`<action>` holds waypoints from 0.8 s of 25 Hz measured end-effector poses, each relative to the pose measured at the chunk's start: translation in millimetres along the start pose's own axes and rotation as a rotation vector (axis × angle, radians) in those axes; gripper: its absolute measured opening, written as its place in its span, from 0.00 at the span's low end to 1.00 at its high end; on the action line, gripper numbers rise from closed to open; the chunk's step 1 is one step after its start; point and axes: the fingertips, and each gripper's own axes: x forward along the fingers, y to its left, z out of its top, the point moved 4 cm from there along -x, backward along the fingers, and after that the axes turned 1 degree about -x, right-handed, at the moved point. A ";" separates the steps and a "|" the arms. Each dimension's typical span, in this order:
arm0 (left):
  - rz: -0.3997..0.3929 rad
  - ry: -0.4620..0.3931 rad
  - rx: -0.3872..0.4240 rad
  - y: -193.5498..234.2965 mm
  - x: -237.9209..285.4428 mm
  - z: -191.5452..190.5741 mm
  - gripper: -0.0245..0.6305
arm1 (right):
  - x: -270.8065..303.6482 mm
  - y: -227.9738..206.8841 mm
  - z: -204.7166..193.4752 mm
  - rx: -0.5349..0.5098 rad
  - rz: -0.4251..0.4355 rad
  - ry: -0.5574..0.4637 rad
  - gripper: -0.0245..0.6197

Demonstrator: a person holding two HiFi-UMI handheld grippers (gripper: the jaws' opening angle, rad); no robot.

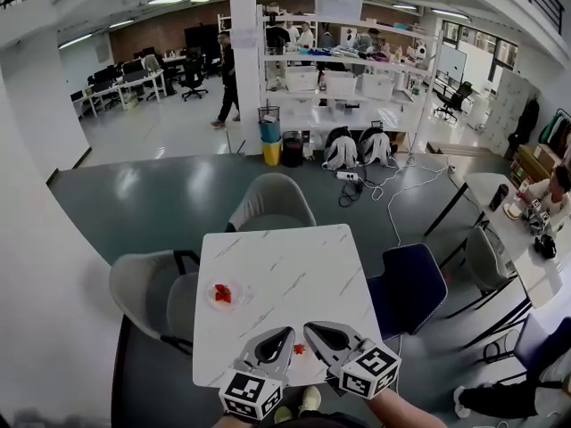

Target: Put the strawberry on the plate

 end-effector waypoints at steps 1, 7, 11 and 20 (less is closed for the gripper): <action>-0.002 -0.004 0.003 -2.0 -0.8 2.3 0.05 | -0.1 1.6 2.4 -0.006 0.000 -0.003 0.04; 0.000 -0.020 0.013 -7.6 -1.8 9.6 0.05 | -0.7 2.7 5.1 -0.017 0.002 -0.004 0.04; 0.007 -0.023 0.011 -6.2 -3.1 9.1 0.05 | 0.4 4.8 4.8 -0.024 0.008 -0.004 0.04; 0.016 -0.019 0.002 3.0 1.8 8.1 0.05 | 9.9 -2.0 3.9 -0.036 0.004 0.004 0.04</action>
